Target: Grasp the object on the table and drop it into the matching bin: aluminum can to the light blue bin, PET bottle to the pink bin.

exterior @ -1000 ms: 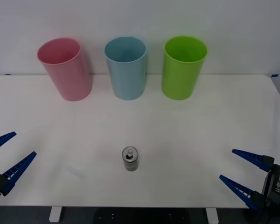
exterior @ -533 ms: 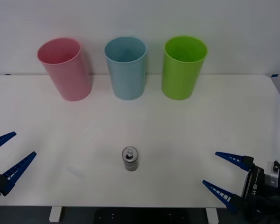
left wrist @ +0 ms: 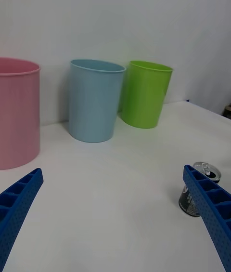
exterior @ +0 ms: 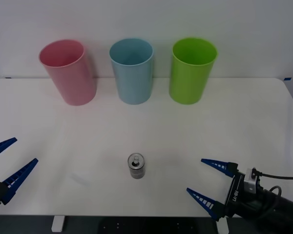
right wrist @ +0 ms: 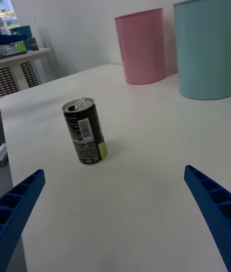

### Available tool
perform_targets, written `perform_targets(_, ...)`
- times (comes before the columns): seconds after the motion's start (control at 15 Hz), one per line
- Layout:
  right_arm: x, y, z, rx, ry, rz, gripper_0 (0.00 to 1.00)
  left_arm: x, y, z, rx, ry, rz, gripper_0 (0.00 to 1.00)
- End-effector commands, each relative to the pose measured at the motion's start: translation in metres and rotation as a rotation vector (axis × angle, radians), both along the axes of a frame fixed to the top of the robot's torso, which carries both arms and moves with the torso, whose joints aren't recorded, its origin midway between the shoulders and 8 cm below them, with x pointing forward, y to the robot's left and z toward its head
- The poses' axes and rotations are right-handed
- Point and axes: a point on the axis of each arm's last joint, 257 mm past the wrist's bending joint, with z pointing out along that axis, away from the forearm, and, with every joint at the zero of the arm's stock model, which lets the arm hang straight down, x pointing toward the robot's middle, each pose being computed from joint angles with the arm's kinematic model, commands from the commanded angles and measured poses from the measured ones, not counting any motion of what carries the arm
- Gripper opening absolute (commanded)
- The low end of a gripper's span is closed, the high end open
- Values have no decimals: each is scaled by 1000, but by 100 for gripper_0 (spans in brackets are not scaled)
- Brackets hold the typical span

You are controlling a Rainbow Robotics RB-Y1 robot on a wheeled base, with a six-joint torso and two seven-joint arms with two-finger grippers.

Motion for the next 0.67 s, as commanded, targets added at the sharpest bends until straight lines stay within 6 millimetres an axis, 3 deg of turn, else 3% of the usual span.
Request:
perform_targets(0.07,7,19,-3,3,-11,-13,100,0,0,0,0,0,0,100)
perform_targets(0.67,14,73,-19,-29,-12,-6,100,0,0,0,0,0,0,100)
